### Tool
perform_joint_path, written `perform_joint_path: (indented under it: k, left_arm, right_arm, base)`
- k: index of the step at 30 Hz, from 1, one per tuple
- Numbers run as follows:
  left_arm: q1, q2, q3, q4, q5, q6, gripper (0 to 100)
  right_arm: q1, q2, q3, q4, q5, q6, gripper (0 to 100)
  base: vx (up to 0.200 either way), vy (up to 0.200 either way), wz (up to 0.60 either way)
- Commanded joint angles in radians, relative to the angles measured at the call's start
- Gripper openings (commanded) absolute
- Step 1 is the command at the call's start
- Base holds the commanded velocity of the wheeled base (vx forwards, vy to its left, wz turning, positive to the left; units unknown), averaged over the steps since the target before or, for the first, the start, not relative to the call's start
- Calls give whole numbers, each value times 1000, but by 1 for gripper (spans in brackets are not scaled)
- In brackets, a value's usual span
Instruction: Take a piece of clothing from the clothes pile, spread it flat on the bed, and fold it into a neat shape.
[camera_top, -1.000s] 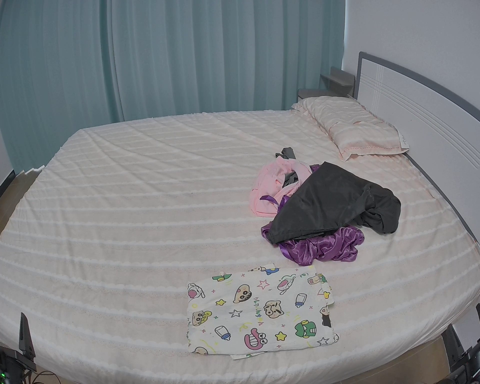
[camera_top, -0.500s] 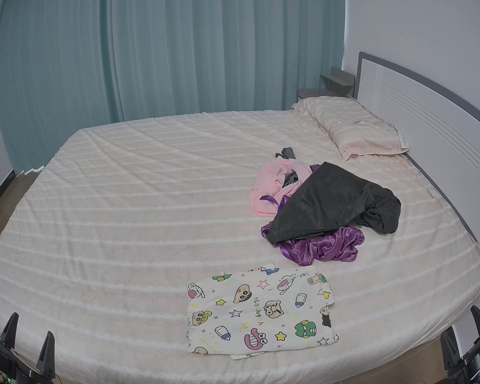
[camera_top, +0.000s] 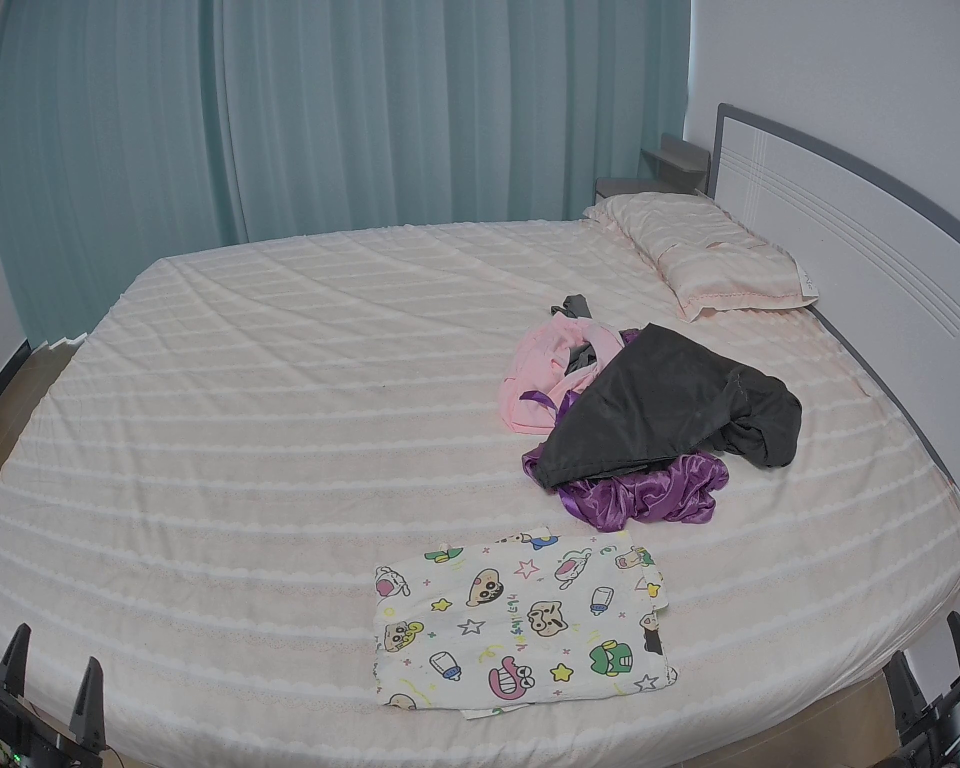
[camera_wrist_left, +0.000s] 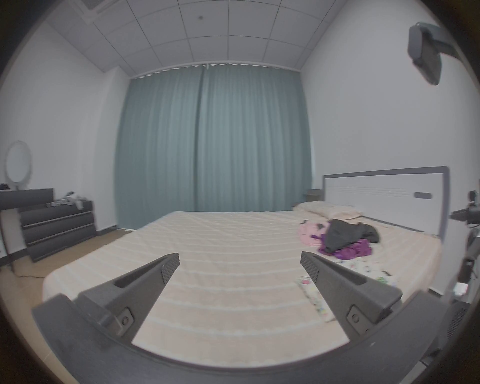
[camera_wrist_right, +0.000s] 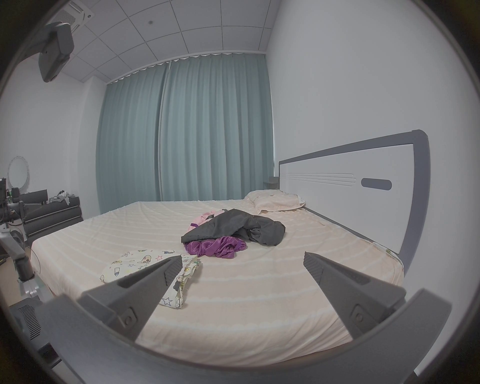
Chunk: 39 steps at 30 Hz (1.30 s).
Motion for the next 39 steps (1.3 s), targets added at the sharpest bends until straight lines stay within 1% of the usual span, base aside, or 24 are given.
perform_joint_path:
  k: [1,3,8,11,12,14,15,16,25,27,30,31,33,39]
  left_arm:
    - [1,-10,18,-1,155,45,100]
    - [1,-10,18,-1,175,56,100]
    - [1,-10,18,-1,181,68,100]
    - [0,-4,18,0,160,74,100]
    - [-3,-1,16,2,138,65,100]
    - [-9,10,15,23,6,7,100]
    - [-9,-1,18,48,-33,-3,100]
    - [-8,-3,18,68,-53,10,100]
    - [-5,-10,18,68,-29,-4,100]
    - [-5,-10,18,66,17,-30,100]
    - [-5,-10,18,63,39,-58,100]
    - [-5,-10,18,63,39,-58,100]
    - [-5,-10,18,61,39,-15,100]
    - [-5,-10,18,63,37,-9,100]
  right_arm:
    - [0,-11,18,-5,-1,3,100]
    - [0,-13,18,-7,-1,3,100]
    - [0,-11,18,-5,-1,-1,100]
    - [0,-11,16,-5,-1,-1,100]
    - [0,-13,16,-5,-1,-1,100]
    - [0,-11,18,-5,-1,-1,100]
    - [0,-11,16,-5,0,-1,100]
    - [0,-13,16,-5,0,-1,100]
    - [0,-13,18,-5,0,-1,100]
    - [0,-13,18,-5,0,-1,100]
    - [0,-13,18,-5,0,1,100]
    - [0,-13,18,-5,0,1,100]
    - [0,-13,18,-5,0,-1,100]
    - [0,-11,18,-5,0,-1,100]
  base:
    - [0,0,0]
    - [0,0,0]
    - [0,0,0]
    - [0,0,0]
    - [0,0,0]
    - [0,0,0]
    - [0,0,0]
    - [0,0,0]
    - [0,0,0]
    - [0,0,0]
    - [0,0,0]
    - [0,0,0]
    - [0,0,0]
    - [0,0,0]
